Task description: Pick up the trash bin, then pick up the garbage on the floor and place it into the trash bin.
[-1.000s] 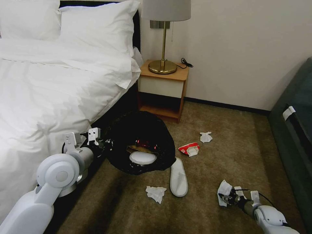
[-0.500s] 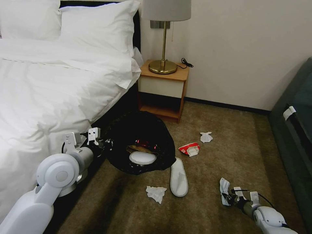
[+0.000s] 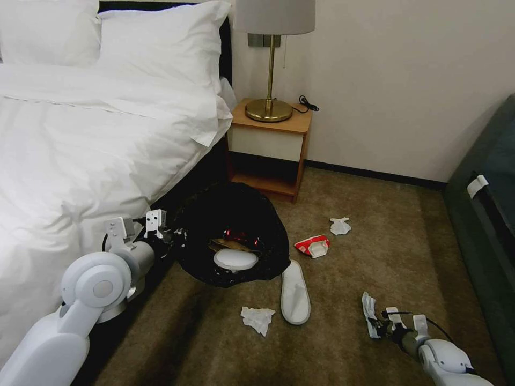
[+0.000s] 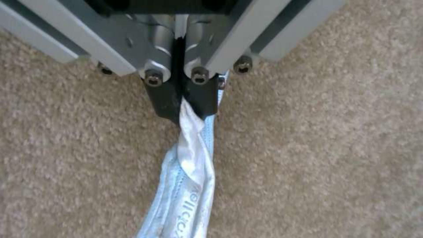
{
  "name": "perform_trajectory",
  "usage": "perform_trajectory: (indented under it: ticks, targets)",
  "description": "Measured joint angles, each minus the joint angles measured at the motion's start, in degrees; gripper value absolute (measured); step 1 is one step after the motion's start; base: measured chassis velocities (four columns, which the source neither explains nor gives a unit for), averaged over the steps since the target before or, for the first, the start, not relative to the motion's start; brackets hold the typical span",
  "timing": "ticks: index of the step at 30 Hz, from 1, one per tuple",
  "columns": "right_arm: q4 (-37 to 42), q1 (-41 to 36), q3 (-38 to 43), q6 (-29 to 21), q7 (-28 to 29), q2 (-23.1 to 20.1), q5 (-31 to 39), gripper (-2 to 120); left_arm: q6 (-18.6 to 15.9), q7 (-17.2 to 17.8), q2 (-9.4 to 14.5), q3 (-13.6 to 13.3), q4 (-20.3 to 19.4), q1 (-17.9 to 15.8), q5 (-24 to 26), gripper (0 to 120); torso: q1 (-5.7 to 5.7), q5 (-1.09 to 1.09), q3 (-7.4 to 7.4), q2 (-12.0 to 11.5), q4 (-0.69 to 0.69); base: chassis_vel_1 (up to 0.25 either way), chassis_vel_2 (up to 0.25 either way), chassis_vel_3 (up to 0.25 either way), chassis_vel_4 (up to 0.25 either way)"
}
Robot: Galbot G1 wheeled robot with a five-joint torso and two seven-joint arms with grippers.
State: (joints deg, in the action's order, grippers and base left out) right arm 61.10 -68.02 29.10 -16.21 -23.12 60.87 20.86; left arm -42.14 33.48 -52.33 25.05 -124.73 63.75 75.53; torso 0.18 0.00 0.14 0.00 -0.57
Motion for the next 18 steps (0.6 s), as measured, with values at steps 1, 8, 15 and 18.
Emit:
perform_trajectory:
  ticks: [1,8,15,18]
  targets:
    - [0.0,0.0,0.0,0.0,0.0,0.0,0.0,0,0.0,0.0,0.0,0.0,0.0,0.0,0.0,1,0.00,0.00,0.00,0.0,0.00,0.000,0.000,0.000,0.000]
    - [3.8,-0.9,0.4,0.0,0.2,-1.0,1.1,0,0.0,0.1,0.1,-0.1,0.2,0.1,0.0,1,0.00,0.00,0.00,0.0,0.00,0.000,0.000,0.000,0.000]
    - [12.9,-1.8,0.8,-0.1,1.0,-2.7,3.7,0,0.0,-0.1,0.4,-0.2,0.5,0.4,0.0,1,0.00,-0.01,0.00,0.0,0.00,0.000,0.000,0.000,0.000]
    - [16.7,-1.8,0.8,-0.6,1.5,-3.3,5.4,0,0.0,-0.2,0.6,-0.3,0.7,0.5,0.0,1,0.00,-0.02,0.00,0.0,0.01,0.000,0.000,0.000,0.000]
